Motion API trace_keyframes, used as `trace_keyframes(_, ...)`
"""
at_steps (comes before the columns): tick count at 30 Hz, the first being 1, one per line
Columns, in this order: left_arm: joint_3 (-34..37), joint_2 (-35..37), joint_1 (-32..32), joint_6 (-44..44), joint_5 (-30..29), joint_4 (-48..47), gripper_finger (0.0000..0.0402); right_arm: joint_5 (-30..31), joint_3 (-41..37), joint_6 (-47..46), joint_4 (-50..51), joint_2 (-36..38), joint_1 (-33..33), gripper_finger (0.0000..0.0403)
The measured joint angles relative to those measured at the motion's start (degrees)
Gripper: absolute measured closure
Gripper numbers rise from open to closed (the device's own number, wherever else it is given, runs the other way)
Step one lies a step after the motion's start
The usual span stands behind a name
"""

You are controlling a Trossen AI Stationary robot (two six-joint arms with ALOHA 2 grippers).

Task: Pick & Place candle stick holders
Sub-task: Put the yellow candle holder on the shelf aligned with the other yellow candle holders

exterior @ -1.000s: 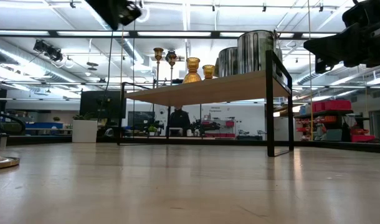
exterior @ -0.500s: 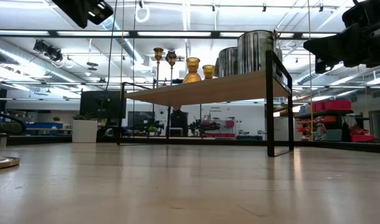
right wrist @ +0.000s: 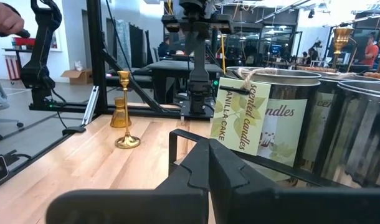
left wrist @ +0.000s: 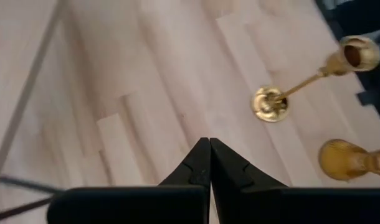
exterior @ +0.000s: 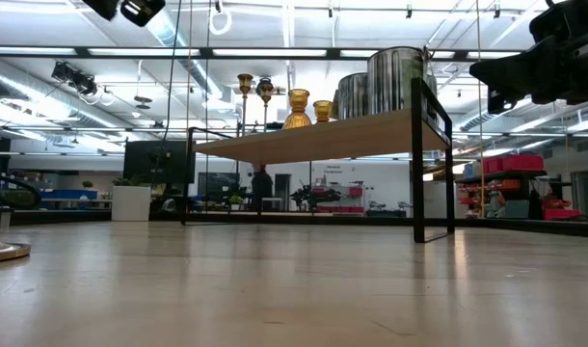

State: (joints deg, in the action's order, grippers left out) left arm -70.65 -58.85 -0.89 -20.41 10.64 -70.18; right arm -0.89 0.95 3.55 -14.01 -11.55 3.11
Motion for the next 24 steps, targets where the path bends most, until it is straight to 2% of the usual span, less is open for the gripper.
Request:
trace_keyframes(6,0.0,0.04,6.14,0.21,0.41,0.31,0.0398,0.0,0.0,-0.01,-0.01,0.0,-0.01,0.04)
trace_keyframes(15,0.0,0.02,19.25,4.74,0.35,0.66,0.0398,0.01,0.0,-0.02,-0.01,0.0,-0.02,0.04)
trace_keyframes(24,-0.02,0.02,30.44,6.76,-2.58,0.6,0.0395,-0.01,0.0,-0.02,-0.01,0.02,0.0,0.04)
